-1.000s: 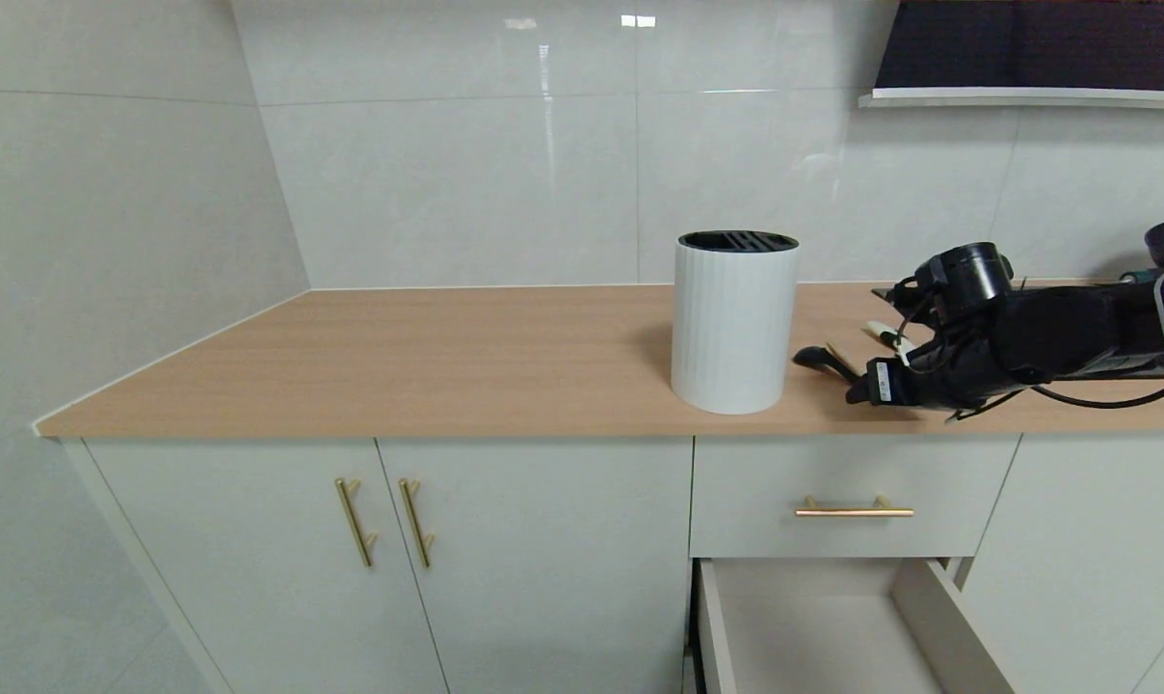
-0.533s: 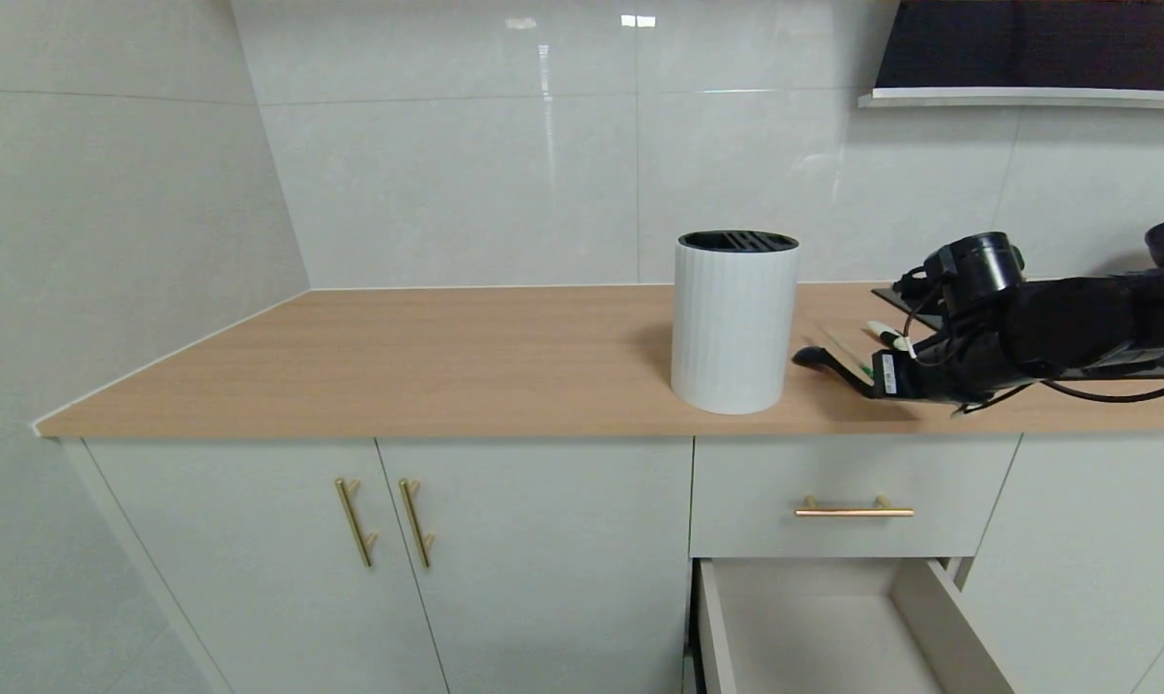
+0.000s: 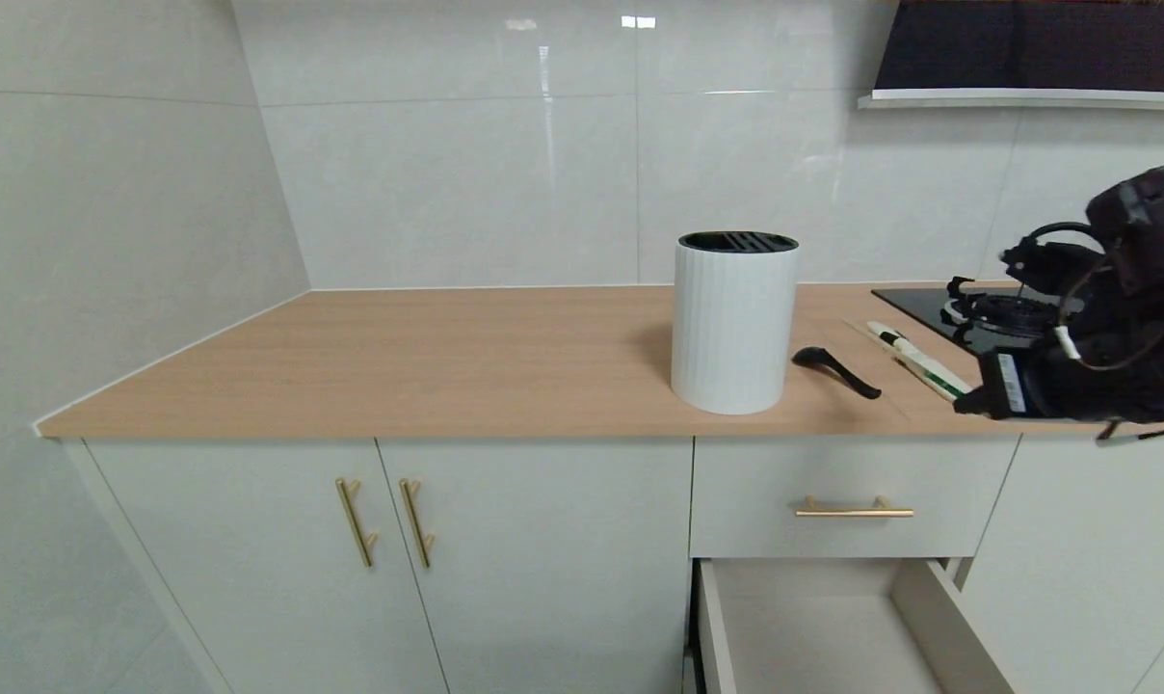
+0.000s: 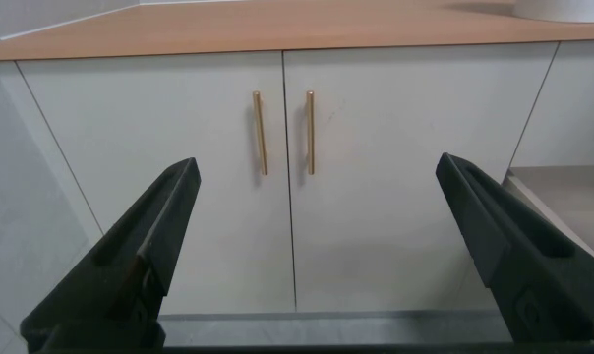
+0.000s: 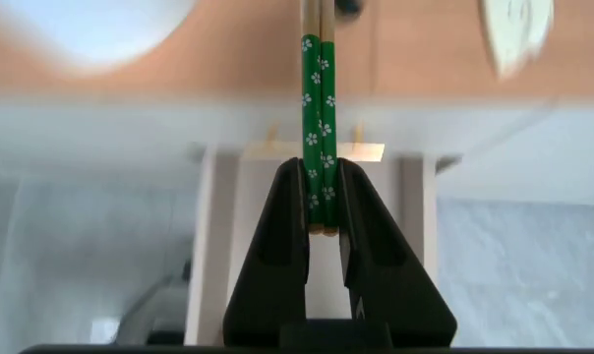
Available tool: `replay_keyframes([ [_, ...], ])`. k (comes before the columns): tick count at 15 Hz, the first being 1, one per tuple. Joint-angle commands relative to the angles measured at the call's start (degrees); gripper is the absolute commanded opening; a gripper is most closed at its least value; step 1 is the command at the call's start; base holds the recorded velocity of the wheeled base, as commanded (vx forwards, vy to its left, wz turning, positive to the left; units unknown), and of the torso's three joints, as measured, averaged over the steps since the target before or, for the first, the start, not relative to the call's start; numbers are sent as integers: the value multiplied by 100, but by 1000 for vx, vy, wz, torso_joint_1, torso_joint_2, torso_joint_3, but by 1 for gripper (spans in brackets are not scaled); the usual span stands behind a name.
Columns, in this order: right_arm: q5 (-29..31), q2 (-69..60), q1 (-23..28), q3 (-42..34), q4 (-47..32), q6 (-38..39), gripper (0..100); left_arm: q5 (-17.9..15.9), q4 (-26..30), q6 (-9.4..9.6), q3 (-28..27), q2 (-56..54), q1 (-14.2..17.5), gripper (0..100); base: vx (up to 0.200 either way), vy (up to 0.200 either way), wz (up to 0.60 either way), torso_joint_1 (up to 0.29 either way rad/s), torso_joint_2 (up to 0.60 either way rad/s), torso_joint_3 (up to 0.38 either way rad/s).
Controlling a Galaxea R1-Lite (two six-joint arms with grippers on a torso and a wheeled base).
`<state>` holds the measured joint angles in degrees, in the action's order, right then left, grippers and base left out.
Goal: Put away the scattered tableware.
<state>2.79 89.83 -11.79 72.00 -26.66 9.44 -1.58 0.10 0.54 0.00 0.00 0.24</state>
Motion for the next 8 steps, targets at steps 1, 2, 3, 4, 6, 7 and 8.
replay_keyframes([
  [1, -86, -1486, -377, -406, -1184, -3, 0, 0, 8, -1, 0, 0, 2, 100, 0, 0, 0, 0, 0, 0],
  [2, -103, -1636, -456, -450, -1518, -3, 0, 0, -1, -1, 0, 0, 2, 100, 0, 0, 0, 0, 0, 0],
  [3, -174, -1715, -526, -494, -1746, -29, 0, 0, -1, -1, 0, 0, 2, 100, 0, 0, 0, 0, 0, 0],
  [4, -393, -1741, -561, -573, -1895, -56, 0, 0, -1, -1, 0, 0, 2, 100, 0, 0, 0, 0, 0, 0],
  [6, -622, -1680, -553, -854, -1851, -416, 0, 0, -1, -1, 0, 0, 2, 100, 0, 0, 0, 0, 0, 0],
  [7, -613, -1644, -553, -933, -1843, -478, 0, 0, -1, -1, 0, 0, 2, 100, 0, 0, 0, 0, 0, 0],
  [8, -613, -1627, -553, -951, -1825, -478, 0, 0, -1, -1, 0, 0, 2, 100, 0, 0, 0, 0, 0, 0],
])
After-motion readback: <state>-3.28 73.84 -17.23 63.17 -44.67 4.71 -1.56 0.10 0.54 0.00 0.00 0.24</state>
